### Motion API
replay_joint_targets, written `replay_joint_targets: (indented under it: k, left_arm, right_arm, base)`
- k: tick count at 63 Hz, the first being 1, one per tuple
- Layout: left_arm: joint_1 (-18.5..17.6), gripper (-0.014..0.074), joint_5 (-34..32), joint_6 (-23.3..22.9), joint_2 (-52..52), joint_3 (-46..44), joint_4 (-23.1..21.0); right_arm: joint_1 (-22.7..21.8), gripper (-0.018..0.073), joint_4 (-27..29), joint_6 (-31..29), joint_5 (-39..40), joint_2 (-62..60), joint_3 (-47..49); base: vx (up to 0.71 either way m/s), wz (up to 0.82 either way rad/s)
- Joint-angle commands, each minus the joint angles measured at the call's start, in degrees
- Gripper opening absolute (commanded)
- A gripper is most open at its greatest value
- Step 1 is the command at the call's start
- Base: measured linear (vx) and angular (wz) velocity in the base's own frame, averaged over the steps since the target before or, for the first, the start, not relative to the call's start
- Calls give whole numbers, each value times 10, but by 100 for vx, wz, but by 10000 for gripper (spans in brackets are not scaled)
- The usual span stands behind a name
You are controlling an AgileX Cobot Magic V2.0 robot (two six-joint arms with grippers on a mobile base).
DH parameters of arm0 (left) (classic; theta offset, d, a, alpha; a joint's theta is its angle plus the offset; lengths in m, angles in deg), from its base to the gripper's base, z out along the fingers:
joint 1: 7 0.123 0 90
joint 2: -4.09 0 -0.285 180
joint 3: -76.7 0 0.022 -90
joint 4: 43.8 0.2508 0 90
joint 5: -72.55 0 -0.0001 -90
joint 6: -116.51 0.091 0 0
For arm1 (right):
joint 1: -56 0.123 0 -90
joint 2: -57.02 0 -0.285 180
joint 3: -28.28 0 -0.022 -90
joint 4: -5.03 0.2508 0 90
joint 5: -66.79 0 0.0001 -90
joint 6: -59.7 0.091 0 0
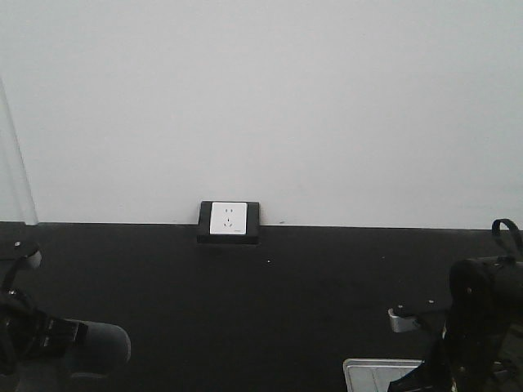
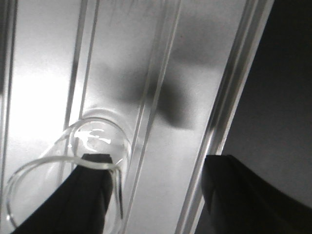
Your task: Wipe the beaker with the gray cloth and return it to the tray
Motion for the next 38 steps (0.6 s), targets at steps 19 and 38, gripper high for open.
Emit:
replay_joint_targets:
  k: [19, 38]
  left_arm:
    - [-3, -3, -33, -1, 22, -17, -8]
    - [-7, -3, -33, 0, 32, -27, -65]
  right_arm:
    - [-1, 153, 40, -9, 15, -21, 16]
    - [-1, -12, 53, -10, 1, -34, 43]
  base:
    - [0, 0]
    - [0, 0]
